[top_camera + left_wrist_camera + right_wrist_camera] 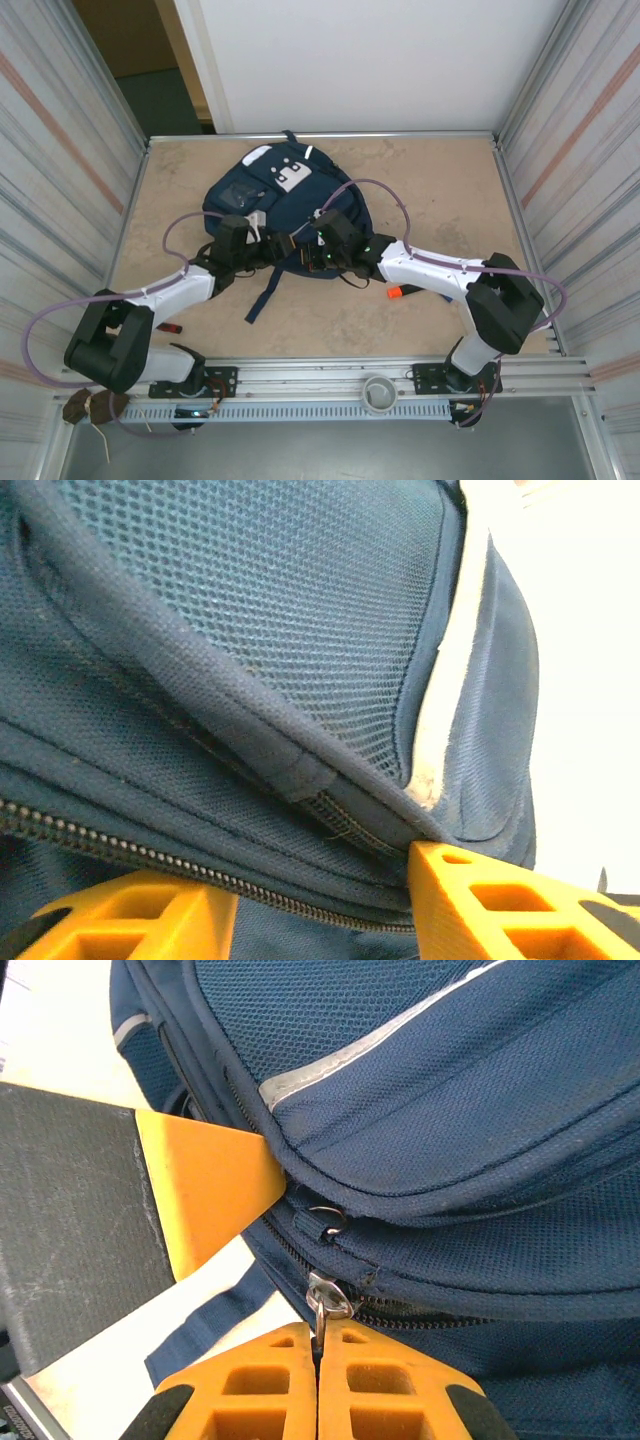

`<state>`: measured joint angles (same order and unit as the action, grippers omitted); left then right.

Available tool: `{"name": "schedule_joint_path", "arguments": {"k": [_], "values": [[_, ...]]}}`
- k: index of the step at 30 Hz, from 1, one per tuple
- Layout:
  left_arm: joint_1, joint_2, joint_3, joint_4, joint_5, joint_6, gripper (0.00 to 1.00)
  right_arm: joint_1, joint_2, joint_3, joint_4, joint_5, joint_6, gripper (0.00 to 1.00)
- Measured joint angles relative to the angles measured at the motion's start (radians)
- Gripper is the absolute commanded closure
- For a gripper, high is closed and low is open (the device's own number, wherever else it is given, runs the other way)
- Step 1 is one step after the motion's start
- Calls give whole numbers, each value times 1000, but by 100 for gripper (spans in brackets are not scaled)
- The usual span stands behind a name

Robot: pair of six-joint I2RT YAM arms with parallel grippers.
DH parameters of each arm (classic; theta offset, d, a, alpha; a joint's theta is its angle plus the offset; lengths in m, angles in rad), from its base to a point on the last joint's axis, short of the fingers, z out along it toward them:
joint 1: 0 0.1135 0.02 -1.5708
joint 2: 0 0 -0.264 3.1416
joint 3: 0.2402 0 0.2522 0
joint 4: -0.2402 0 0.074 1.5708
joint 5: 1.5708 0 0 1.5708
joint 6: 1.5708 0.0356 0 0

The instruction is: Pack the student bag

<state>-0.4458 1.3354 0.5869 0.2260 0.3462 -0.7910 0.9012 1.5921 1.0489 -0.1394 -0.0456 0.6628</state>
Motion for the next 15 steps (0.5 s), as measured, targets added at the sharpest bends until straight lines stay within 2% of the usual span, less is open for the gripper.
{"name": "schedule_joint_path", "arguments": {"k": [5, 9, 15], "values": [[6, 11, 11, 4, 2, 8, 85, -10, 1, -14, 10, -16, -17, 100], [36, 12, 11, 9, 44, 7, 98, -14, 1, -26, 8, -12, -32, 100], [135, -6, 9, -23, 120, 40, 100, -37, -13, -31, -39, 50, -50, 100]]}}
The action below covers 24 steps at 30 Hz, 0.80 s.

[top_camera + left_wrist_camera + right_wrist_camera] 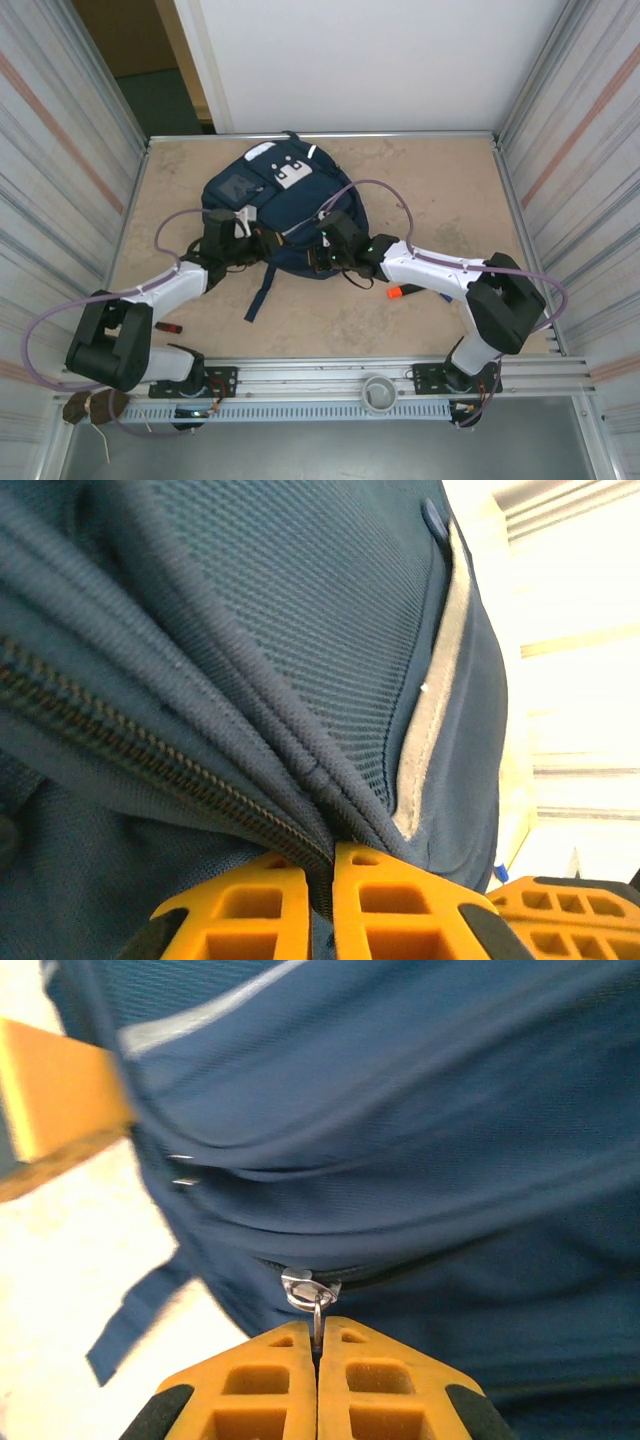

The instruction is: Pack the student bag

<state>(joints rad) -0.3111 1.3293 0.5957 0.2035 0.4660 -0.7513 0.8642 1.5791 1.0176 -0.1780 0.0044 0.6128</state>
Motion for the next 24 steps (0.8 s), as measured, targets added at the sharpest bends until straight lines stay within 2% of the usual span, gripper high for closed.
{"name": "schedule_joint_path", "arguments": {"k": [3, 5, 12, 15, 20, 24], "values": [[53, -11, -2, -25, 31, 21, 100, -24, -11, -4, -17, 26, 0, 100], [79, -11, -2, -37, 51, 34, 96, -29, -11, -4, -16, 25, 0, 100], [108, -35, 0, -107, 39, 109, 59, -27, -11, -2, -10, -10, 0, 100], [112, -99, 8, -165, -17, 168, 50, -27, -11, 10, -23, -27, -2, 100], [40, -253, 36, -236, -145, 310, 41, -47, -12, 67, -71, -82, -24, 100], [-57, -350, 38, -225, -217, 462, 41, -84, -15, 107, -106, -157, -48, 100]]}}
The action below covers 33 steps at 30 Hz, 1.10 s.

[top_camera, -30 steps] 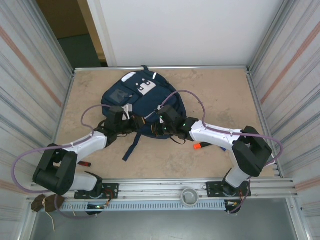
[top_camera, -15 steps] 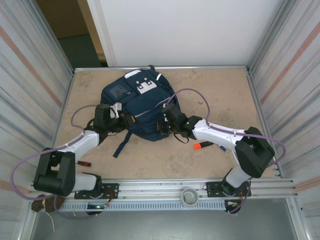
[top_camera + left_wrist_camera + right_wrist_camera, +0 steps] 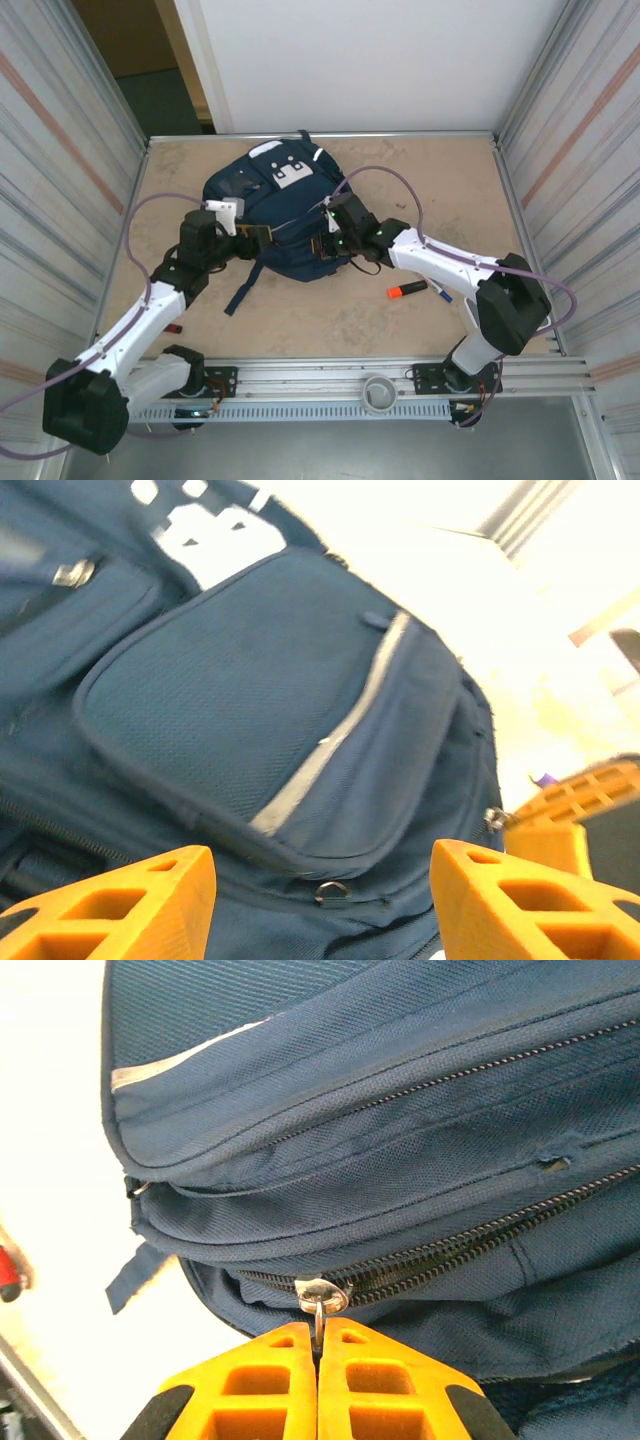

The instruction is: Pack the student bag

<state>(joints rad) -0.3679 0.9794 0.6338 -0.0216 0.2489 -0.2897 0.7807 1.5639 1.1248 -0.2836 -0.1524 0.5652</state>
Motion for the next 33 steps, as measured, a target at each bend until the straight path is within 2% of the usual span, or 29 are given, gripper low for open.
{"name": "schedule_joint_path", "arguments": {"k": [6, 13, 19, 21, 26, 33], "values": [[-139, -60, -42, 83, -62, 308, 38, -64, 0, 20, -45, -111, -19, 100], [-166, 24, -54, 154, -10, 644, 41, -94, 0, 32, -66, -168, -28, 100], [-209, 150, -50, 172, 59, 863, 42, -96, 0, 43, -68, -188, -28, 100], [-218, 204, -32, 169, 61, 914, 47, -96, 0, 43, -68, -190, -28, 100], [-225, 271, -6, 183, 16, 975, 73, -98, 0, 43, -68, -193, -28, 100], [-220, 272, -6, 215, -34, 1001, 91, -101, -3, 42, -69, -188, -32, 100]]}}
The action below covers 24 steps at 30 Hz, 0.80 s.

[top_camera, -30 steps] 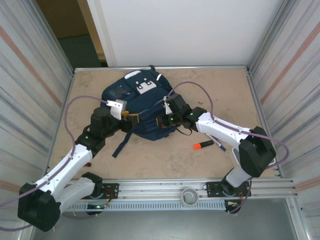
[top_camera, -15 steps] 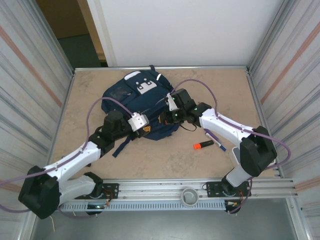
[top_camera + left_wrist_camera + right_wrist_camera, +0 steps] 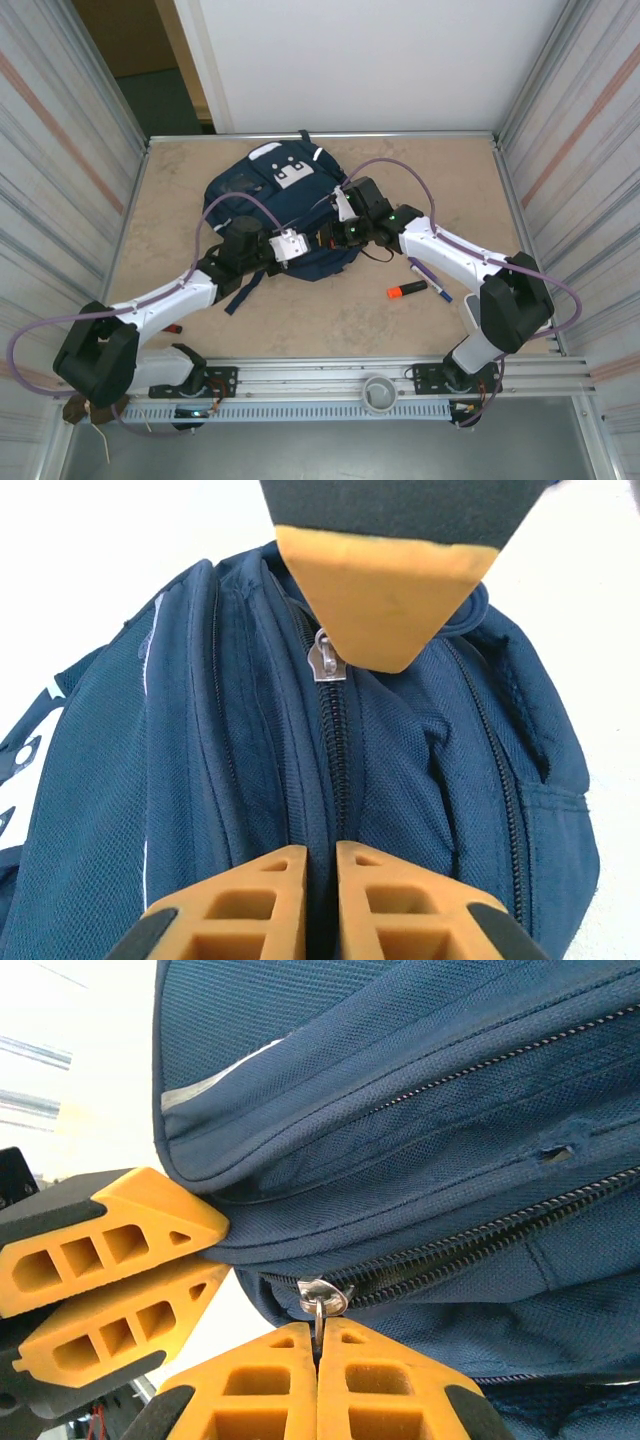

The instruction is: Pack the student bag

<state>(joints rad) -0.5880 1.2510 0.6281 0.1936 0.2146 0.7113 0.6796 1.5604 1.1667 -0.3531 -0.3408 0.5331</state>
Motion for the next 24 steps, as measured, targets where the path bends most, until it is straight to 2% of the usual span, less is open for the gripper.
{"name": "schedule_joint_path", "arguments": {"k": [5, 9, 11, 13, 16, 19, 24], "values": [[47, -40, -39, 45, 54, -9, 98, 3, -11, -5, -7, 64, -20, 100], [120, -97, -93, 74, 124, -35, 96, 6, -15, -5, -8, 154, -21, 100], [137, -105, -101, 77, 144, -39, 88, 8, -15, -6, 0, 164, -21, 100], [138, -105, -101, 76, 154, -42, 63, 13, -16, -9, 14, 165, -21, 100], [119, -117, -101, 70, 161, -54, 45, 23, -20, -15, 18, 165, -21, 100], [80, -138, -100, 69, 151, -61, 39, 34, -29, -22, 27, 163, -19, 100], [8, -134, -71, 53, 124, -54, 41, 48, -51, -29, 42, 148, -14, 100]]}}
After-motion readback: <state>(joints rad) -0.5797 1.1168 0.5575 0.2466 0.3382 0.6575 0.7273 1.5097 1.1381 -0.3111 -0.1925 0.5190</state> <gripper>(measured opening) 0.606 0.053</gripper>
